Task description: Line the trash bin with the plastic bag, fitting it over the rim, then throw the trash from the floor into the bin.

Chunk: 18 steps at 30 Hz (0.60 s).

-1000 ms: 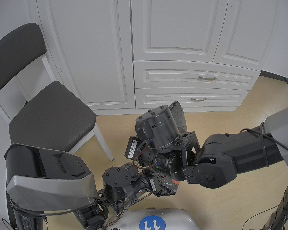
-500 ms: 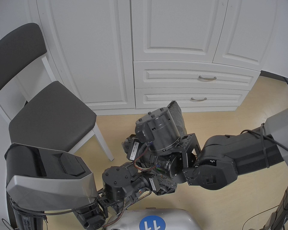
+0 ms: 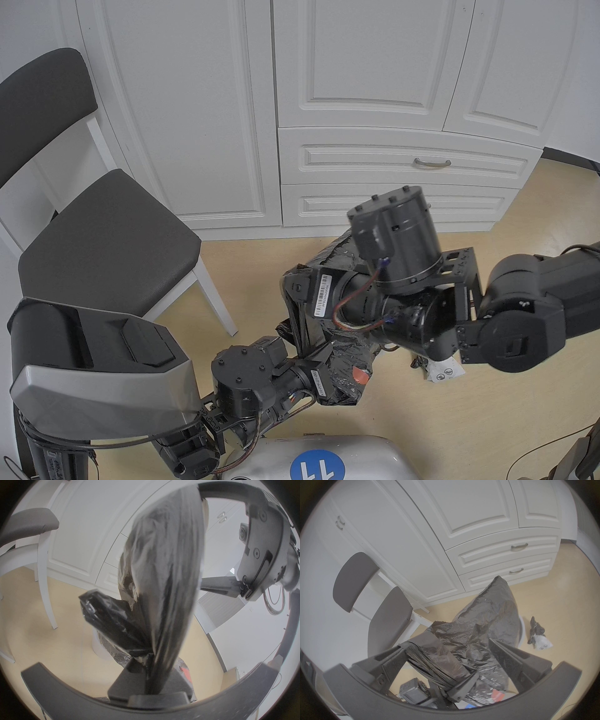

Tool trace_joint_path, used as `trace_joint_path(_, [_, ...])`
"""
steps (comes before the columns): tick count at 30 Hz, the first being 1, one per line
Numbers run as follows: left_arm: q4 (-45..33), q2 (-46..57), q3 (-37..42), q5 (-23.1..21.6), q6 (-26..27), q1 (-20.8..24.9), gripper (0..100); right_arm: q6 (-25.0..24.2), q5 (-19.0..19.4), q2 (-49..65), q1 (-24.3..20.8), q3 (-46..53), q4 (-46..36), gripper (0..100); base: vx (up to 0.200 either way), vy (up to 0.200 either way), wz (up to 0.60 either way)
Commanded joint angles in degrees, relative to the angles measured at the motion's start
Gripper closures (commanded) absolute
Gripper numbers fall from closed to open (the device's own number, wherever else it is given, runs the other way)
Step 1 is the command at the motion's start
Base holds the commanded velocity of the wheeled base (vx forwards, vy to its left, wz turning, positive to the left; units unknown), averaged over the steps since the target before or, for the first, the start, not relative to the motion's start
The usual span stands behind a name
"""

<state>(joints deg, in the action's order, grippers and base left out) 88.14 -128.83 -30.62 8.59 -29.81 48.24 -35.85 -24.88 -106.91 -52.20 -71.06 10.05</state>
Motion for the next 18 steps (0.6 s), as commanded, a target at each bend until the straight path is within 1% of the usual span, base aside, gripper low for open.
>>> trace_joint_path(1, [-0.2, 0.2, 0.3, 0.0, 0.2, -0.1, 100, 1.5, 0.0, 4.6, 0.9, 2.2, -1.1, 0, 0.000, 0.000, 0.00])
trace_joint_path(10, [-0.2, 1.1, 0.3, 0.1, 0.5, -0.5, 100, 7.3, 0.6, 7.3, 1.2, 6.6, -2.5, 0, 0.000, 0.000, 0.00])
trace_joint_path(11, [-0.2, 1.5, 0.2, 0.1, 0.5, -0.6, 100, 8.7, 0.6, 8.3, 1.3, 7.9, -2.5, 0, 0.000, 0.000, 0.00])
trace_joint_path(14, [-0.2, 1.7, 0.2, 0.1, 0.5, -0.6, 100, 11.2, 0.7, 9.9, 0.7, 10.3, -1.9, 0, 0.000, 0.000, 0.00])
trace_joint_path(18, [-0.2, 1.7, 0.1, 0.1, 0.5, -0.6, 100, 12.7, 0.6, 11.2, -0.2, 12.2, -2.0, 0, 0.000, 0.000, 0.00])
